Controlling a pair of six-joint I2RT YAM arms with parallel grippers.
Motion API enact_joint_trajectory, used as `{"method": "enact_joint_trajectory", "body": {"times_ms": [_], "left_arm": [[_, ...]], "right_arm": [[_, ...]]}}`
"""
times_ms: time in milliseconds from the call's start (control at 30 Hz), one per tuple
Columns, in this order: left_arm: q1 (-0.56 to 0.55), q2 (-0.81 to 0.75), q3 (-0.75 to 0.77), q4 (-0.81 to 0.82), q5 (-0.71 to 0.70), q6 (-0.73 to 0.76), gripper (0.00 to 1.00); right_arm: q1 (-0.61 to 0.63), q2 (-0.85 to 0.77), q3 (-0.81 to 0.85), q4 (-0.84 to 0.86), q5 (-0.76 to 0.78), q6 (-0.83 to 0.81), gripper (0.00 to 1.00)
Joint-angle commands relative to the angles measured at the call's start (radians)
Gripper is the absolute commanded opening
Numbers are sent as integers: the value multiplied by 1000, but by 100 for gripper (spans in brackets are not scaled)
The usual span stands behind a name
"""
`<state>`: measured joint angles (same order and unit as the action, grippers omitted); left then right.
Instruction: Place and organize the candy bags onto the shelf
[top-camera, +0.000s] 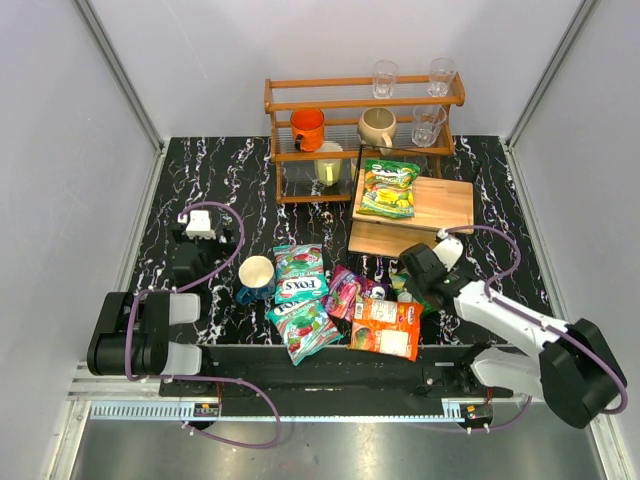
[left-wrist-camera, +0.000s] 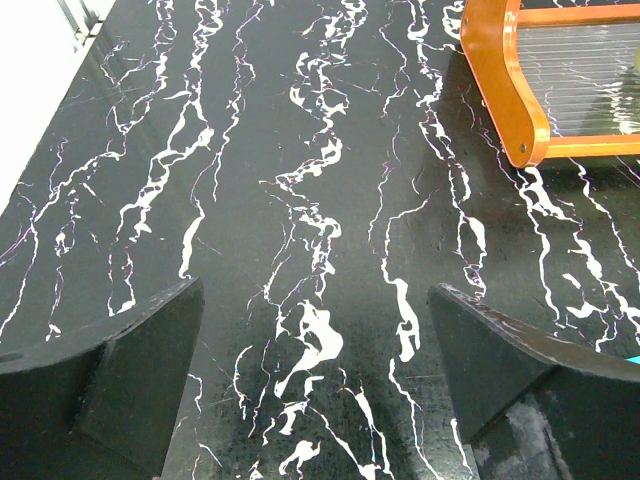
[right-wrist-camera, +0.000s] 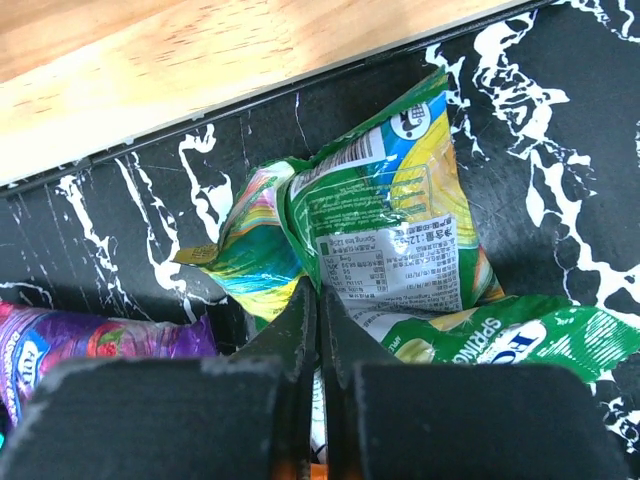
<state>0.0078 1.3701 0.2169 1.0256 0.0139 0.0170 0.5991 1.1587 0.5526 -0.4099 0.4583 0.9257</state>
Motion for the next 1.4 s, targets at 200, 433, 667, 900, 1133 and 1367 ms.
{"method": "enact_joint_trajectory", "body": {"times_ms": [200, 433, 667, 900, 1133, 1367], "left_arm": [[0, 3, 35, 47, -9, -8, 99], [0, 3, 35, 47, -9, -8, 99], [-2, 3, 35, 47, -11, -8, 99], [-2, 3, 35, 47, -11, -8, 99], [0, 3, 33, 47, -9, -8, 99], [0, 3, 35, 47, -11, -9, 99]], "right_arm": [[-1, -286, 75, -193, 34, -48, 0], [-1, -332, 177, -254, -95, -151, 0], [164, -277, 179, -129, -272, -246, 0], [385, -166, 227, -17, -320, -422, 0], [511, 53, 343, -18, -204, -571, 40], [508, -114, 230, 8, 78, -334, 87]]}}
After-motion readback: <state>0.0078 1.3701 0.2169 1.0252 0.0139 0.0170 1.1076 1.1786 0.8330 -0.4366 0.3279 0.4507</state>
